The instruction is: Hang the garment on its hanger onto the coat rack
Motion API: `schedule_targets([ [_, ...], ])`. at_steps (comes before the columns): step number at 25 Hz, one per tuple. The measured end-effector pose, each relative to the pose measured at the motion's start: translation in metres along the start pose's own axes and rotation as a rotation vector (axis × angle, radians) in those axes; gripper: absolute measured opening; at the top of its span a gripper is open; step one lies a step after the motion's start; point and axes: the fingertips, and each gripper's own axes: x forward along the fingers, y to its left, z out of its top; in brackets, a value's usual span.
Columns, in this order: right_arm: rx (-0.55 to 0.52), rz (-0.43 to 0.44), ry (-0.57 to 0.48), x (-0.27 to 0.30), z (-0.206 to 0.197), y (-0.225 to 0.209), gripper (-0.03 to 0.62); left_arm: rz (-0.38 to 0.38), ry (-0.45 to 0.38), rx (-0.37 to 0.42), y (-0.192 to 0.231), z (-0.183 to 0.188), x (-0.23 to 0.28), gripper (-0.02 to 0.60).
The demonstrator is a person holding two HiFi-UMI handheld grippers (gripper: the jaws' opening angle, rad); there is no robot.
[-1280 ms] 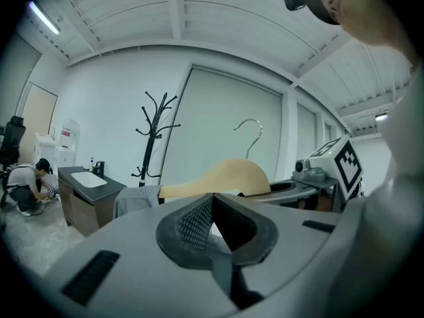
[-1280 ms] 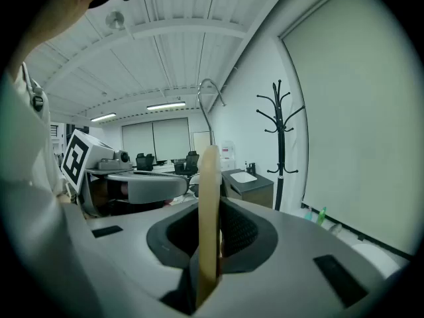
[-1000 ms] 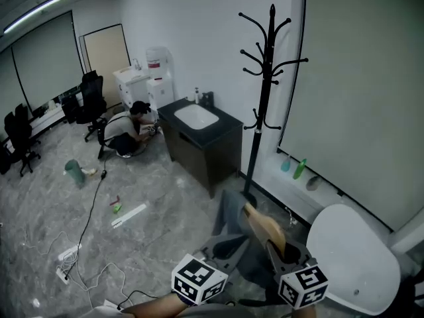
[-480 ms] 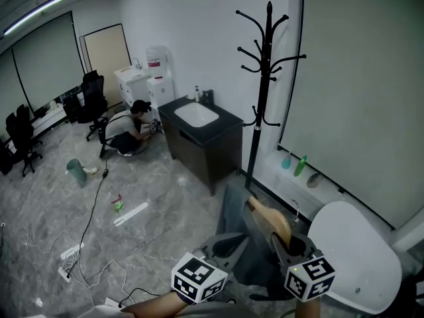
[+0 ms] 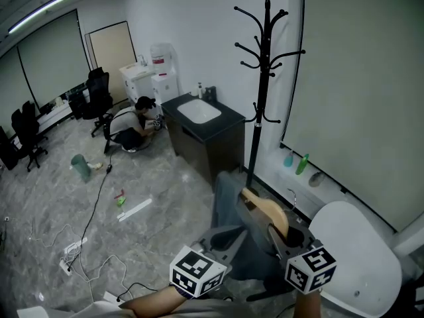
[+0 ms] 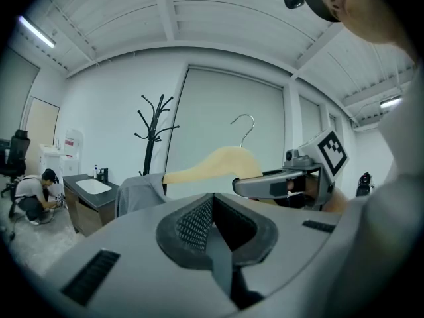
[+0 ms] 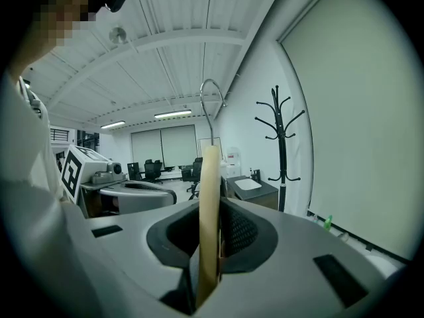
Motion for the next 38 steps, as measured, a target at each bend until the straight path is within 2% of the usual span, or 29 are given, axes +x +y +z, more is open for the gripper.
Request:
schedule_targets([
  [11,0.007,0.003,0.000,0.033,0.007,-0.046,0.061,-0.015,-0.011,-0.006,0.029,0.009,0.044,0.005],
  [22,0.003,0.021,0.022,0.134,0.040,-0.126,0.061,-0.095,-0.024,0.023,0.131,0.048,0.143,0.005],
  [29,-0.028,0.093,0.012,0.200,0.066,-0.169,0.061,-0.135,-0.016,0.043,0.200,0.067,0.195,0.005],
  [38,-0.064,0.274,0.008,0.255,0.103,-0.227,0.061,-0.125,-0.027,0.026,0.254,0.084,0.249,0.005],
])
